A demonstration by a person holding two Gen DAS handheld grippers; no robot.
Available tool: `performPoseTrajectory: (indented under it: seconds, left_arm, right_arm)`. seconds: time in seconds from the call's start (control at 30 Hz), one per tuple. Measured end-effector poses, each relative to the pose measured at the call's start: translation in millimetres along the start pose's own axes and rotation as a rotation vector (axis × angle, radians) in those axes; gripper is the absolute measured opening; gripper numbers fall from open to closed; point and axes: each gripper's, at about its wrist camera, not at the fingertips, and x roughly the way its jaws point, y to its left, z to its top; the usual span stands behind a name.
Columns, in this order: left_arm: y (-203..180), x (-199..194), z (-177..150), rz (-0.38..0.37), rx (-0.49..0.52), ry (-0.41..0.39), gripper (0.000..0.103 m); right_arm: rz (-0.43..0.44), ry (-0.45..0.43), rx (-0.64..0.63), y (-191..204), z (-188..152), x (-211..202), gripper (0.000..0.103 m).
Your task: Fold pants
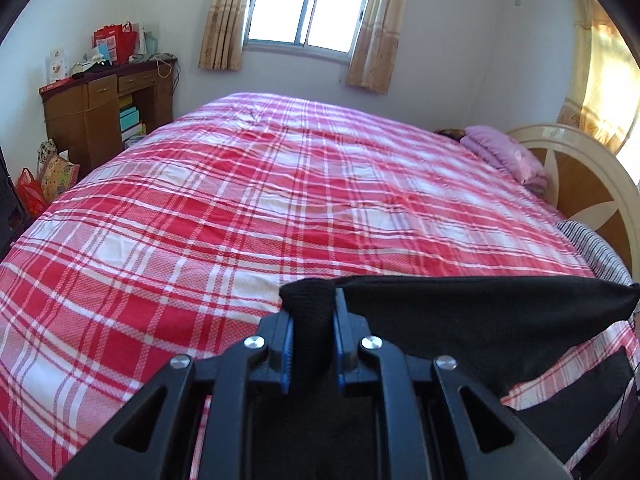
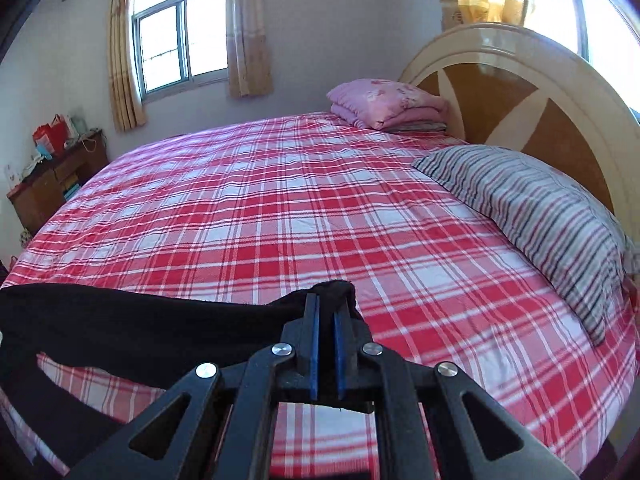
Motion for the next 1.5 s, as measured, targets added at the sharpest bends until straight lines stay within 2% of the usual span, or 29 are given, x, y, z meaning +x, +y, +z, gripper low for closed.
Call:
performPoseTrajectory:
  seconds: [0.23,0.5,0.53,0.6,0.7,0.73,0.77,0.8,0.83,0.93,1.03,1.13,1.17,1.2,1.23,1.3,1.37,1.5]
  left_arm:
    - [7.5,-40.9,-37.5,-0.05,0.007,-0.049,0.017]
    - [26.6,-49.6,-99.4,-0.08,-0.015,-0.008,0.018]
    - [28.7,-51.7,-104.9,-0.082,-0.015,-0.008,0.02]
    - [31.4,-55.2,-114.3,-0.079,-0.009,-0.012,0.03]
    - [38.1,-63.5,-123.1,-0.087,-0.001,-0.025,0.037]
    - [40.3,-65.9,-124.7,-0.094,0.004,-0.027,0.04]
    - [41.8,-69.2,-126.7,-0.09,0.015,-0.031,0.049]
    - [43.4,-73.1,-129.4,-0.076,0.03,-0.035,0.055]
    - [45.3,-77.1,-131.9,-0.067,0.044,-0.036,0.06]
    - [53.7,-85.8,-140.1,-0.039,0.067,-0.035,0.066]
    - [58.9,-91.7,-146.4,-0.007,0.094,-0.037,0.071]
    - [59.3,-91.2,-150.8,-0.016,0.157,0.014,0.074]
    - [58.8,-89.5,-152.3,0.001,0.184,0.034,0.074]
    - [57.9,-88.8,-153.7,0.05,0.219,0.038,0.074]
    - [57.3,-89.0,-154.2,0.071,0.235,0.04,0.074]
    - [58.4,-91.9,-152.0,0.065,0.233,0.038,0.074]
    - [62.0,-99.4,-148.0,0.034,0.209,0.008,0.074]
    - [79.7,-111.8,-141.1,-0.047,0.087,-0.038,0.074]
  right_arm:
    - [0.018,0.005,0.074,-36.7,-56.9,-38.3,0.006]
    - [0.037,0.082,0.133,-60.8,-114.3,-47.6,0.006]
    - [0.038,0.094,0.133,-62.0,-120.3,-47.1,0.006]
    - [0.041,0.121,0.138,-64.5,-130.1,-45.2,0.006]
    - [0.036,0.158,0.174,-73.7,-142.0,-42.0,0.009]
    - [0.03,0.16,0.185,-75.9,-143.2,-42.1,0.015]
    - [0.011,0.16,0.191,-77.7,-144.1,-43.1,0.021]
    - [-0.01,0.161,0.19,-78.4,-144.3,-43.9,0.031]
    - [-0.03,0.165,0.191,-79.5,-144.7,-45.1,0.035]
    - [-0.057,0.158,0.216,-84.2,-145.8,-52.9,0.036]
    - [-0.118,0.145,0.227,-83.2,-144.8,-61.7,0.037]
    - [-0.174,0.129,0.195,-70.0,-139.6,-69.3,0.037]
    - [-0.187,0.123,0.169,-61.1,-135.8,-70.4,0.037]
    - [-0.187,0.114,0.146,-53.0,-132.7,-71.6,0.037]
    - [-0.169,0.099,0.11,-38.6,-128.8,-73.7,0.037]
    - [-0.126,0.089,0.038,-10.4,-121.5,-73.5,0.037]
    - [-0.078,0.078,-0.035,18.0,-114.6,-72.7,0.037]
    - [0.099,0.07,-0.194,96.0,-108.4,-65.8,0.037]
